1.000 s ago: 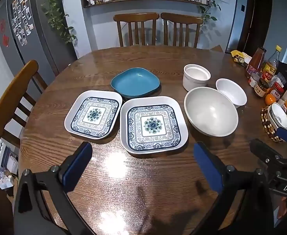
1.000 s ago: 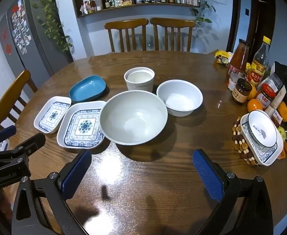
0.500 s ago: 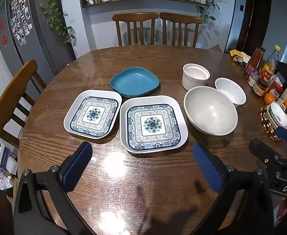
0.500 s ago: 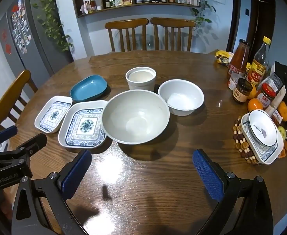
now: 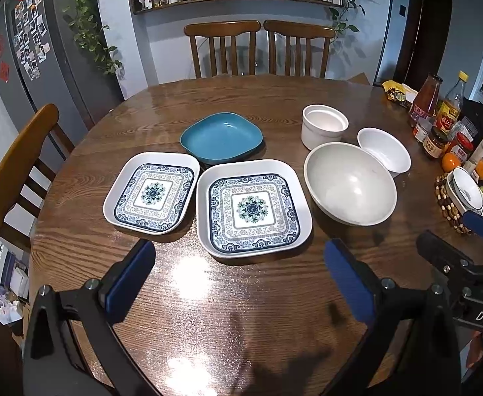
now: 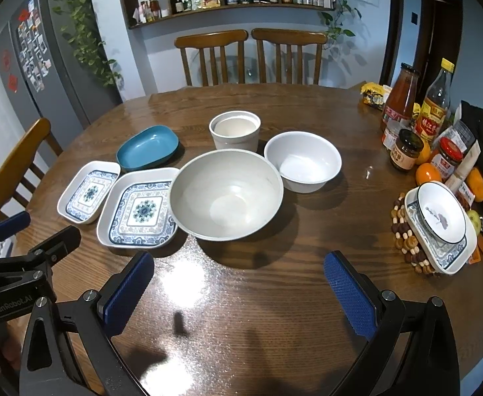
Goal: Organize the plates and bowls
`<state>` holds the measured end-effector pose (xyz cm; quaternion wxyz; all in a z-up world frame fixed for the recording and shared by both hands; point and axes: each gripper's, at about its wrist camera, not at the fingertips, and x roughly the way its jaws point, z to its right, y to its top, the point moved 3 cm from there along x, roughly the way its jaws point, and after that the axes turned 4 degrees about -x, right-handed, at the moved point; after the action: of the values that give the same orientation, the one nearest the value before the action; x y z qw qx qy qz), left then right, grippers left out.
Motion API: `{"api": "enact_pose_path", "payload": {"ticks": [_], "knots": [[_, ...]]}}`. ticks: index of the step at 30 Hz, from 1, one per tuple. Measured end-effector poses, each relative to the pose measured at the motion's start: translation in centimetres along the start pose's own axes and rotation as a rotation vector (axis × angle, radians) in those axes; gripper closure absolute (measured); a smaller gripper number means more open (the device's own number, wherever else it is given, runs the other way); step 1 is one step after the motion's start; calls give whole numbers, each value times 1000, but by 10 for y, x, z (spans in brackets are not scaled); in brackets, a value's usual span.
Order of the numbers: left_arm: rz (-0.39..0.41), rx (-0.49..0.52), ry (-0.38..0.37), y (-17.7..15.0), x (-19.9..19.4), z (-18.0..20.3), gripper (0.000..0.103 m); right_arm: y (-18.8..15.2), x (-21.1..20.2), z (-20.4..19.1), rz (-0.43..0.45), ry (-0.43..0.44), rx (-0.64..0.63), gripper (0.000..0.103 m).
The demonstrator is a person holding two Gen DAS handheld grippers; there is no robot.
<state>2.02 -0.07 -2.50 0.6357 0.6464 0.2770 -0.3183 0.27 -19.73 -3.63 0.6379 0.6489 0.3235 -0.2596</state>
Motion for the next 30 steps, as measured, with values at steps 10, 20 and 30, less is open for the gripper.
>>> {"api": "enact_pose_path", "payload": {"ticks": [10,20,30], "knots": [[-1,6,1,0,2,3,1,0,0,0,0,1,0,0],[-3,8,-2,0,3,4,1,0,0,1,0,2,4,0],[-7,7,-1,-1,5,4,1,0,1,1,0,2,5,0]]}}
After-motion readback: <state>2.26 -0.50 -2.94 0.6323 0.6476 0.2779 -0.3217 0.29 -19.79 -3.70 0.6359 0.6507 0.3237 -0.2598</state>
